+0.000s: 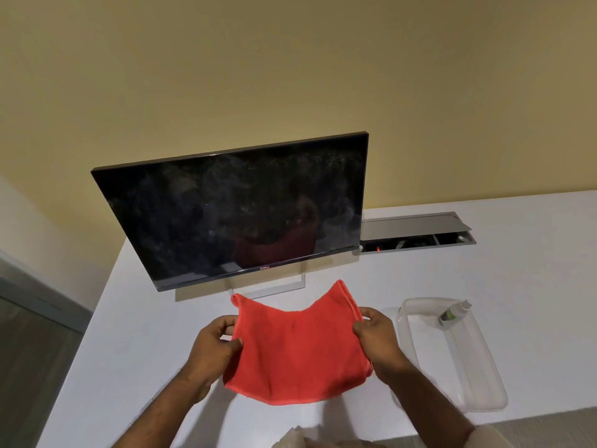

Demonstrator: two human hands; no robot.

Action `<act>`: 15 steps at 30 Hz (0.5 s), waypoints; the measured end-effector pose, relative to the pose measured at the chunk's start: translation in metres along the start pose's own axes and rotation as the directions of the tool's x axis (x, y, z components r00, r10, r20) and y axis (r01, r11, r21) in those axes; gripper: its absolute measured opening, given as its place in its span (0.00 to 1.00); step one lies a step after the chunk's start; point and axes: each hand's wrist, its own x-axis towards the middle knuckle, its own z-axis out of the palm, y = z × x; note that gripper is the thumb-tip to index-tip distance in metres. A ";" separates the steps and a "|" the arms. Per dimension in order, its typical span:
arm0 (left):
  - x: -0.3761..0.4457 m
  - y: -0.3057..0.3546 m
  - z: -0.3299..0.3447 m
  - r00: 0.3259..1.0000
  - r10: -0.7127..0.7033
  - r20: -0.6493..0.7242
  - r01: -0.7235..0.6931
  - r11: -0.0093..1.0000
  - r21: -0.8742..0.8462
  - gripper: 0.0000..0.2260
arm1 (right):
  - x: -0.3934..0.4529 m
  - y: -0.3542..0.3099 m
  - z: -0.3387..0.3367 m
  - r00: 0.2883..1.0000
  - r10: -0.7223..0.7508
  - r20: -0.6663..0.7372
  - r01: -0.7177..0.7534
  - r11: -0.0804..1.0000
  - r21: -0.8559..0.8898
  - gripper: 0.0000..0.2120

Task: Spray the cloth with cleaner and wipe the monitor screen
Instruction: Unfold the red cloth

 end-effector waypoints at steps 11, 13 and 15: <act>0.008 -0.083 -0.017 0.965 -0.244 -0.093 0.258 0.947 0.190 0.20 | 0.018 0.043 -0.007 0.997 -0.024 -0.078 -0.024 0.827 -0.562 0.21; 0.007 -0.088 -0.013 0.977 -0.167 -0.130 0.201 0.924 0.326 0.22 | 0.014 0.047 -0.003 0.989 -0.137 -0.057 0.058 0.713 -0.699 0.23; 0.007 -0.091 -0.009 0.987 -0.041 -0.155 0.120 0.830 0.545 0.24 | 0.009 0.052 0.004 0.976 -0.213 0.051 0.180 0.646 -0.742 0.26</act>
